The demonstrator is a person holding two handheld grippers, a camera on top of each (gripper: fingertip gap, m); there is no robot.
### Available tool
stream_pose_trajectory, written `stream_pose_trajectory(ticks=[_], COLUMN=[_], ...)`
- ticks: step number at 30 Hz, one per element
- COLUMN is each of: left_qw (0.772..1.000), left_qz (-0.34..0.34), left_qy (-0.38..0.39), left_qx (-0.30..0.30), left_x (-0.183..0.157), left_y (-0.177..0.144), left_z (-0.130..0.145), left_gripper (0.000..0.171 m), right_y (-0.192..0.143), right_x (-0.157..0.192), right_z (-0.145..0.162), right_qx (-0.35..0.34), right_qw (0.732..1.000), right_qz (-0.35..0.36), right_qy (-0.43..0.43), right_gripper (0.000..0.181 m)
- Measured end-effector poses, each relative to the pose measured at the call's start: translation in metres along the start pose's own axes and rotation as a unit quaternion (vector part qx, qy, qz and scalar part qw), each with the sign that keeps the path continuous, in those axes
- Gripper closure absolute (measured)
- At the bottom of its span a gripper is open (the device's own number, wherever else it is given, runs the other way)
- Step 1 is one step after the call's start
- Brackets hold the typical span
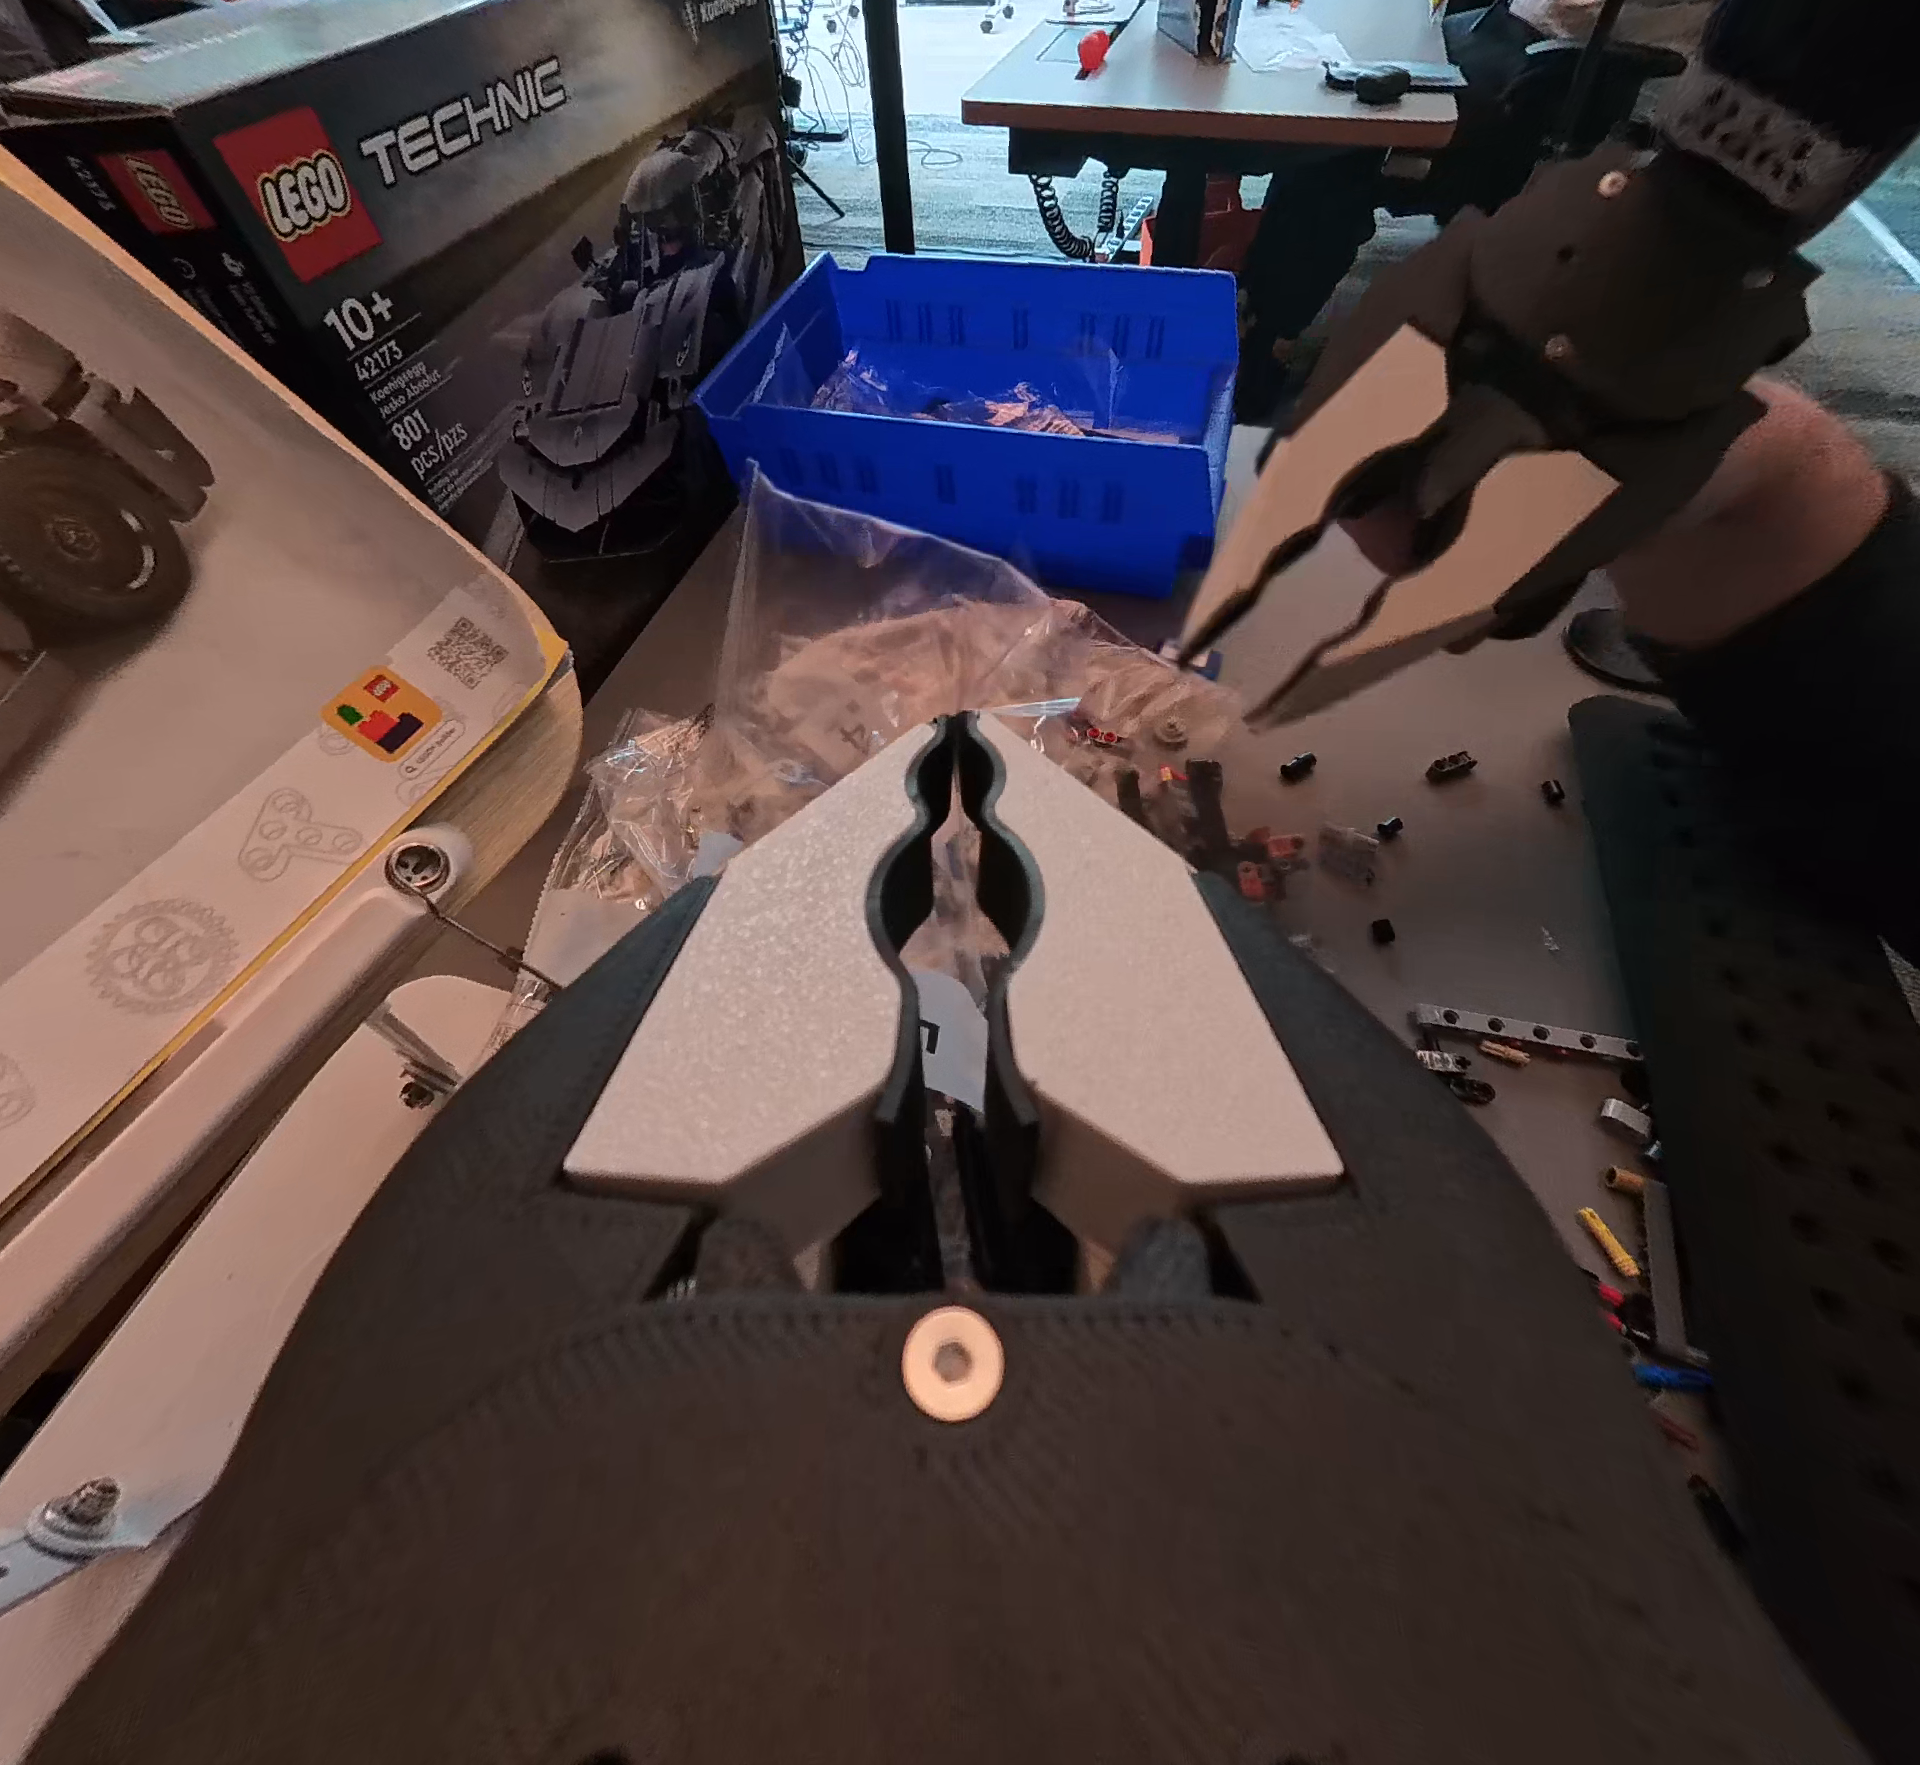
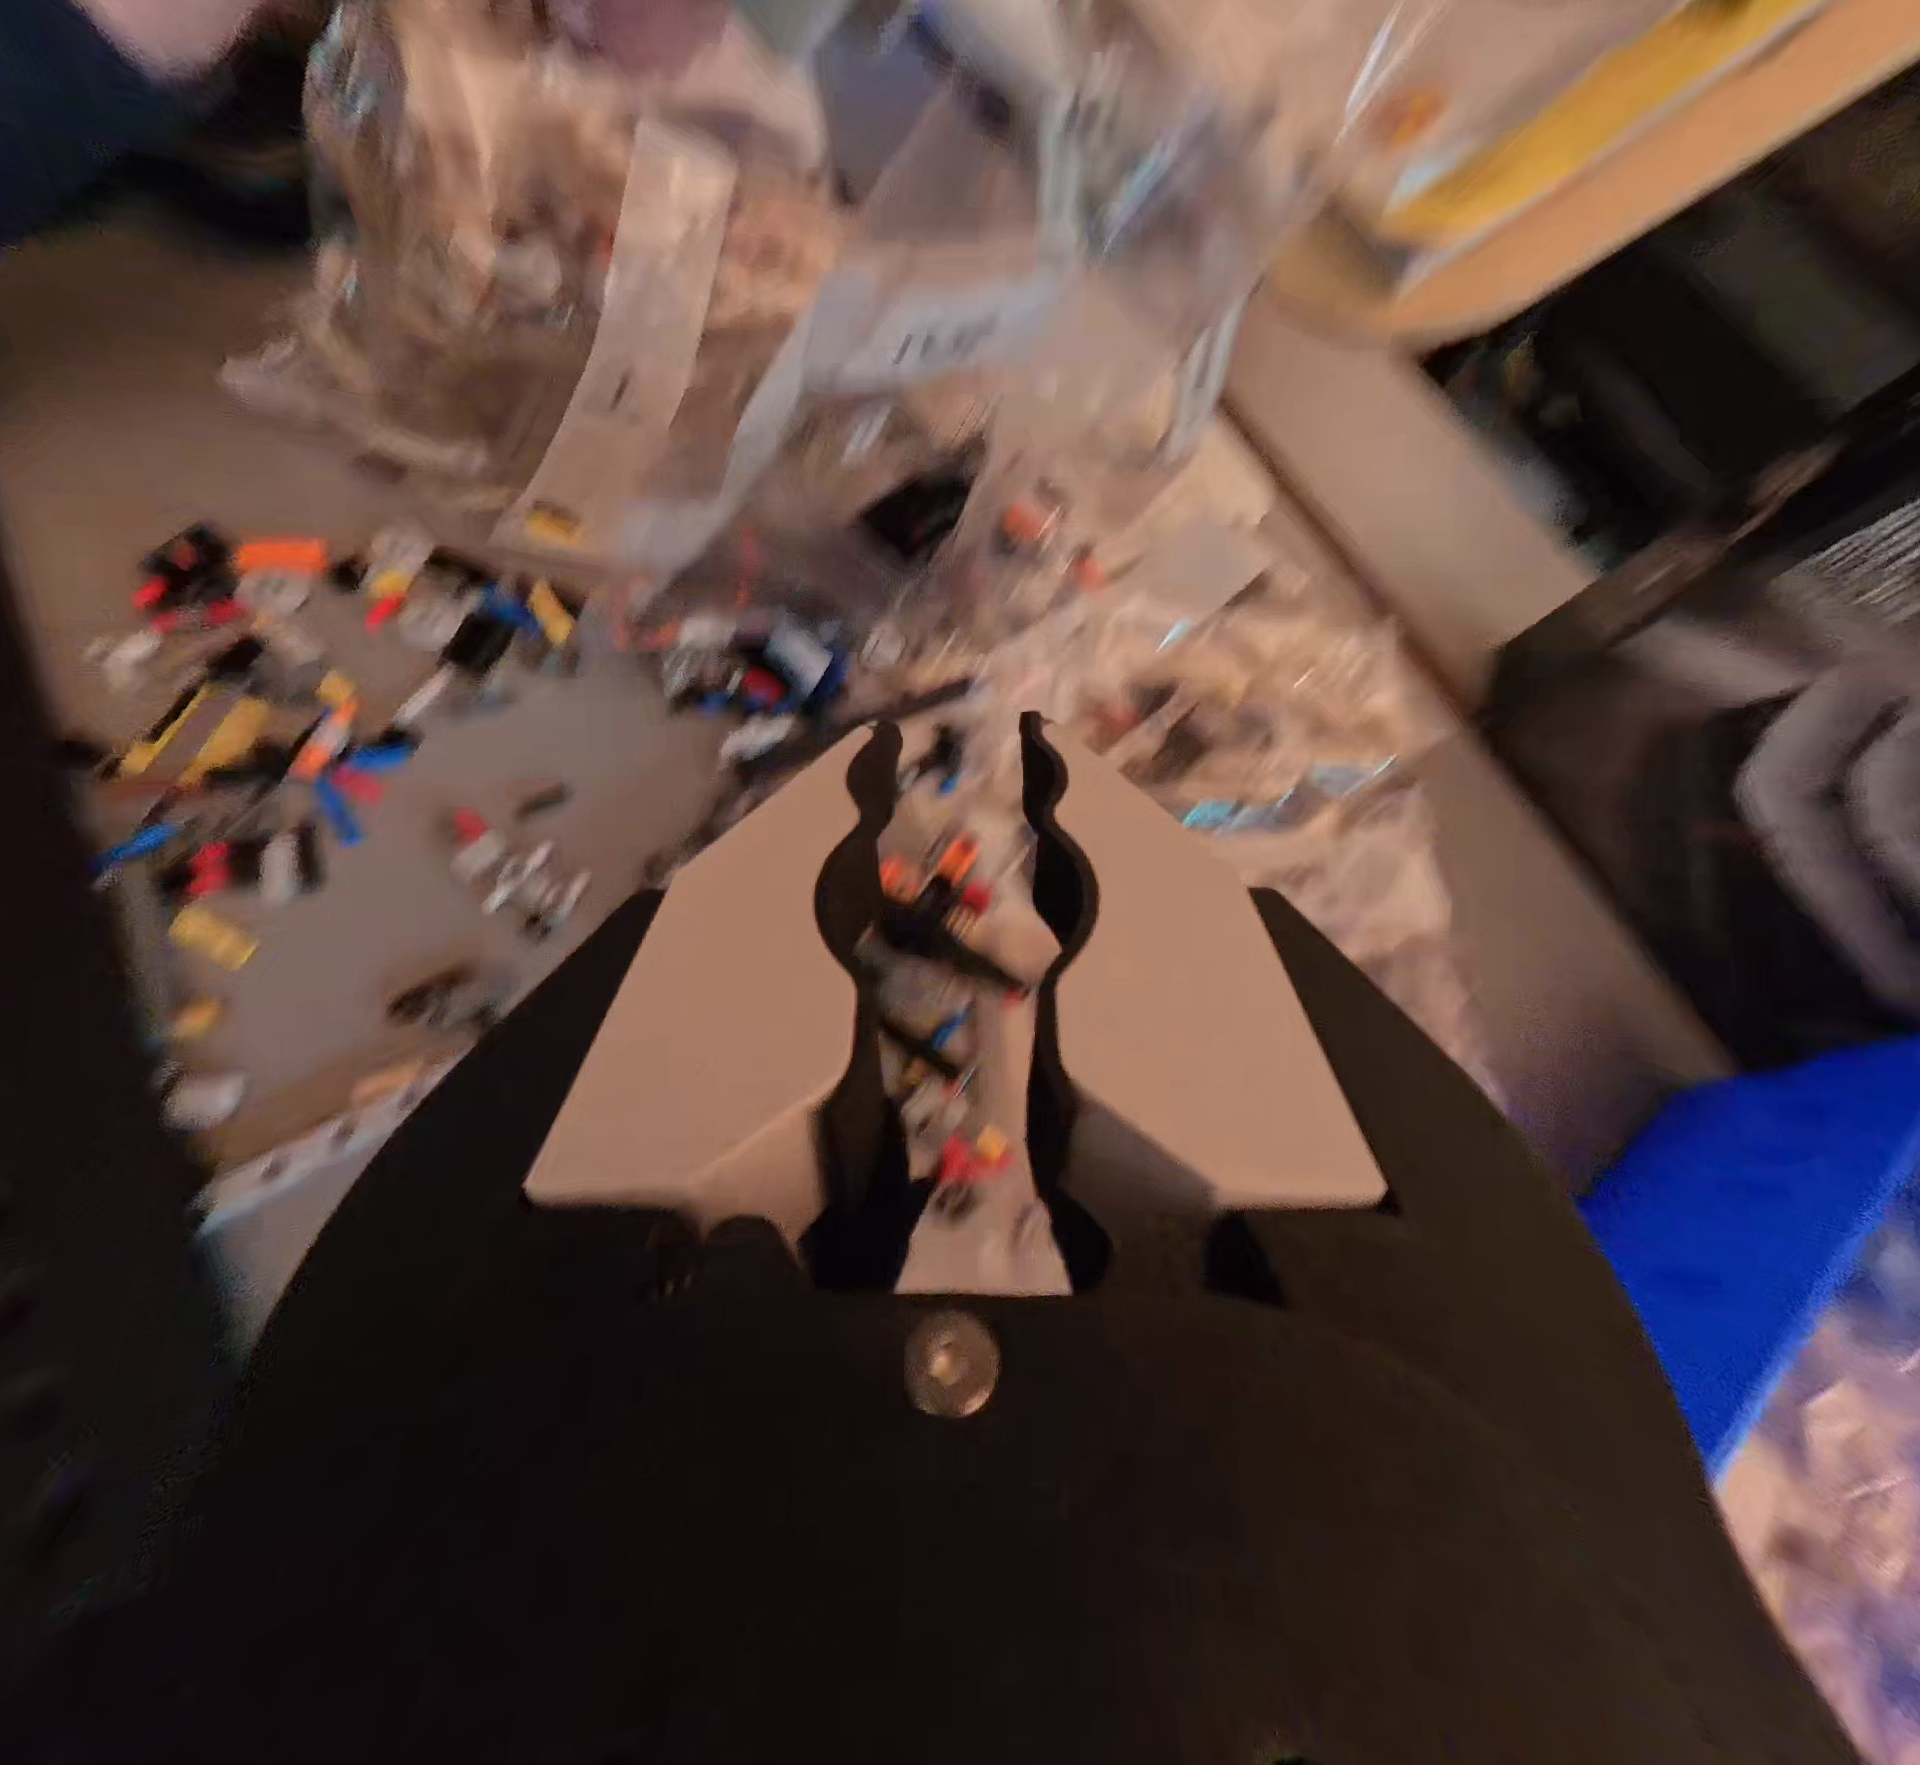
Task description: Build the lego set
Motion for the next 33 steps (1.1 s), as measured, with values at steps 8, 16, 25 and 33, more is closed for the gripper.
stream_pose_trajectory(ticks=[8, 16, 25, 33], left_qw=[1.000, 1.000, 1.000, 1.000], left_qz=[0.003, 0.003, 0.004, 0.003], left_qy=[0.000, 0.000, 0.000, 0.000], left_qx=[0.001, 0.004, 0.004, 0.001], left_x=[0.000, 0.000, -0.001, 0.000], left_y=[0.002, 0.003, 0.004, 0.002], left_z=[0.001, 0.002, 0.002, 0.001], left_gripper=[0.171, 0.171, 0.171, 0.171], right_y=[0.001, 0.004, 0.009, 0.005], right_x=[0.056, 0.070, 0.073, 0.073], right_z=[0.122, 0.148, 0.144, 0.137], right_qx=[0.208, 0.237, 0.224, 0.202], right_qw=[0.973, 0.964, 0.965, 0.969], right_qz=[-0.083, -0.111, -0.125, -0.129], right_qy=[0.053, 0.054, 0.050, 0.050], right_gripper=[0.156, 0.148, 0.161, 0.161])
Point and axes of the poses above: each gripper's, where its closed fingertips meet, y out along the fingers, z out of its underside, x = y × z across the jaws, the point moved 1 cm from there along -y, back along the fingers, and after that the axes turned 6 degrees about -z, right-handed, at the moved point
